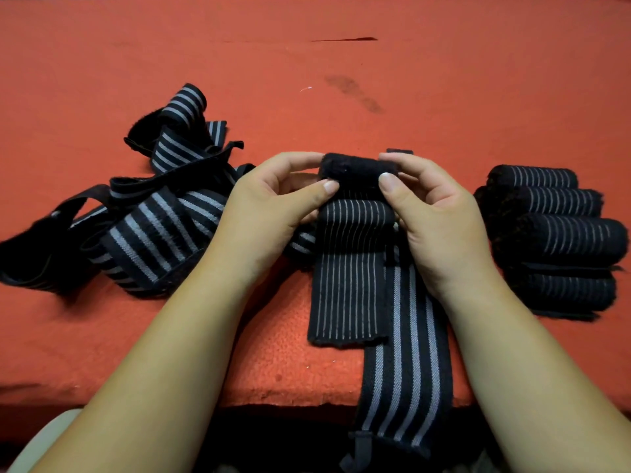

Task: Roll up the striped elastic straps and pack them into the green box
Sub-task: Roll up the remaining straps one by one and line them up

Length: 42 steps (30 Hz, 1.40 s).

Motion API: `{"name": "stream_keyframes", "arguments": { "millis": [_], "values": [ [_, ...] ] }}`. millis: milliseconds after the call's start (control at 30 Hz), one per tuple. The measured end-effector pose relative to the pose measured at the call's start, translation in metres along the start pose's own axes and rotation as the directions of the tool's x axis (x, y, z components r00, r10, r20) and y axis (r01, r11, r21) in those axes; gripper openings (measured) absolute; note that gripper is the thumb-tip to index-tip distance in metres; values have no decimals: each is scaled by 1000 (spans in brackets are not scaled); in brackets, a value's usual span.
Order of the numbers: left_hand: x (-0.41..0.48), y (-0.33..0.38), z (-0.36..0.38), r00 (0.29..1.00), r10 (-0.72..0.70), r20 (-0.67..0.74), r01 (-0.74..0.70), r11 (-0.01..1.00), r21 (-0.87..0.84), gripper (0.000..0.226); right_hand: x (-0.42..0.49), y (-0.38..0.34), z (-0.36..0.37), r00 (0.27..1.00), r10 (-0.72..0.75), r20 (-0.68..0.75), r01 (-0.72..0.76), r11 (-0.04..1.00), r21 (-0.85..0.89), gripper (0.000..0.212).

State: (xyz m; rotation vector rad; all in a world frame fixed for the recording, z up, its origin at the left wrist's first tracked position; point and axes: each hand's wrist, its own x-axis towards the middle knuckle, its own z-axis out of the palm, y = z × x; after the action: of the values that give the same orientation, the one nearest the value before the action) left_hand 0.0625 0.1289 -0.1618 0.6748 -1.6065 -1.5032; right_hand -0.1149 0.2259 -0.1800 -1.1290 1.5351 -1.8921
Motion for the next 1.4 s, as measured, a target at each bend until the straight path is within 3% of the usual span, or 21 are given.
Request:
{"name": "stream_keyframes", "arguments": {
  "millis": [300, 433, 567, 833, 1000, 1233, 1400],
  "values": [
    [1, -1, 2, 997, 10, -75, -9, 1000, 17, 20, -2, -1, -1, 999, -18, 32, 17, 999, 40, 30],
    [1, 0, 2, 999, 19, -40, -21, 999, -42, 22, -1, -2, 2, 999, 53, -9, -52, 996, 73, 29],
    [1, 0, 1, 1000, -2, -19, 1, 998, -64, 27, -1, -3, 2, 1000, 27, -4, -27, 999, 36, 24],
    [2, -1, 1, 1000, 11, -9, -12, 998, -61, 26, -4, -6, 3, 999, 32, 25, -35, 993, 110, 33],
    [1, 0, -1, 1000, 16, 15, -15, 995, -102, 33, -4, -4, 4, 998, 31, 52, -33, 998, 53, 26],
    [2, 2, 2, 999, -26, -22, 26, 999, -25, 28, -1, 0, 4, 998, 30, 55, -32, 999, 29, 36],
    [0, 2, 0, 1000, 12, 1, -12, 999, -46, 30, -4, -8, 5, 997, 54, 47, -55, 998, 25, 23]
  ]
}}
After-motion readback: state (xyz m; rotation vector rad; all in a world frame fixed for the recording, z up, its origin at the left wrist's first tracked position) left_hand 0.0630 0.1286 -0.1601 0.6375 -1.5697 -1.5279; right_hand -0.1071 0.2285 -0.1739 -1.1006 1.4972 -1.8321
